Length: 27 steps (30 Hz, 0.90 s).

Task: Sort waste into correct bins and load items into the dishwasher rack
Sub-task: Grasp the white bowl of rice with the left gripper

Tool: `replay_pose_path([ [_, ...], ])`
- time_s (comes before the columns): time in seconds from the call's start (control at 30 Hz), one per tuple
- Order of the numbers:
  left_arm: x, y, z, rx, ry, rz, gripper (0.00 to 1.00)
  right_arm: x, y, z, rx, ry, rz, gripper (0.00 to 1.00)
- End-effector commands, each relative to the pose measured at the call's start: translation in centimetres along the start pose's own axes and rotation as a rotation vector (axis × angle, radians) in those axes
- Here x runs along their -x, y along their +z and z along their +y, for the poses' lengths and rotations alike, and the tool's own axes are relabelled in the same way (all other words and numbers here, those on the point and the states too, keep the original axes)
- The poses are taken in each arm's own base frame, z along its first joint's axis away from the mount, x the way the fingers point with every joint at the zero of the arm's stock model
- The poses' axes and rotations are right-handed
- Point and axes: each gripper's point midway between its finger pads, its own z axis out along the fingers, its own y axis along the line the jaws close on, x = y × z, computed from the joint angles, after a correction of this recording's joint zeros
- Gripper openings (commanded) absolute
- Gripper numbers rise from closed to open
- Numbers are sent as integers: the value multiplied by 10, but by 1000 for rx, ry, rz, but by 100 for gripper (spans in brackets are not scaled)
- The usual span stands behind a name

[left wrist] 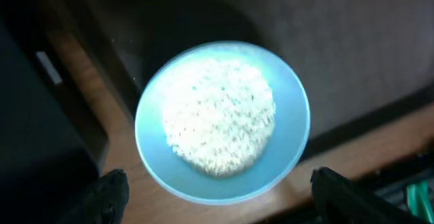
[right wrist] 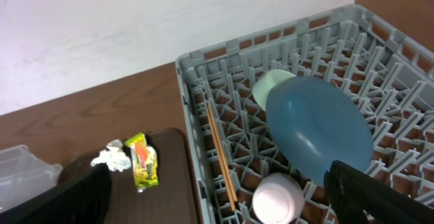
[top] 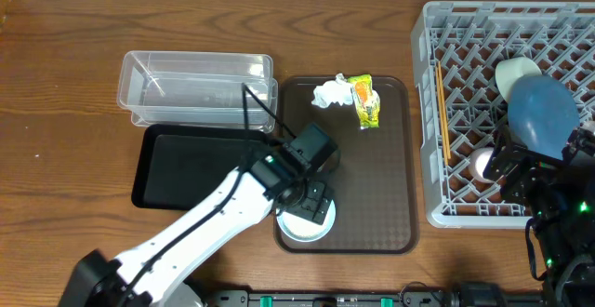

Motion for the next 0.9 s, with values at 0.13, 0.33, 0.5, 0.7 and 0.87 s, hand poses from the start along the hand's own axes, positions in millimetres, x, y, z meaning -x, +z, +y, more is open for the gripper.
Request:
replay_pose_path([
  [0.13,3,29,-19,1,-25,26,82,1,-1,-4,-22,8,-5,99],
  [0.33,1,35,-43,-23,-7,8,81,1,-1,-4,-22,8,-4,99],
  [0.5,4,48,-50,-2,-56,-24,77,1,-1,-4,-22,8,-4,99],
  [0.7,4,85,-53,22,-127,19,51,1,-1,-4,-22,8,-5,99],
  [0.87,5,93,-52,36,-164,23,24,1,-1,-4,-22,8,-4,99],
])
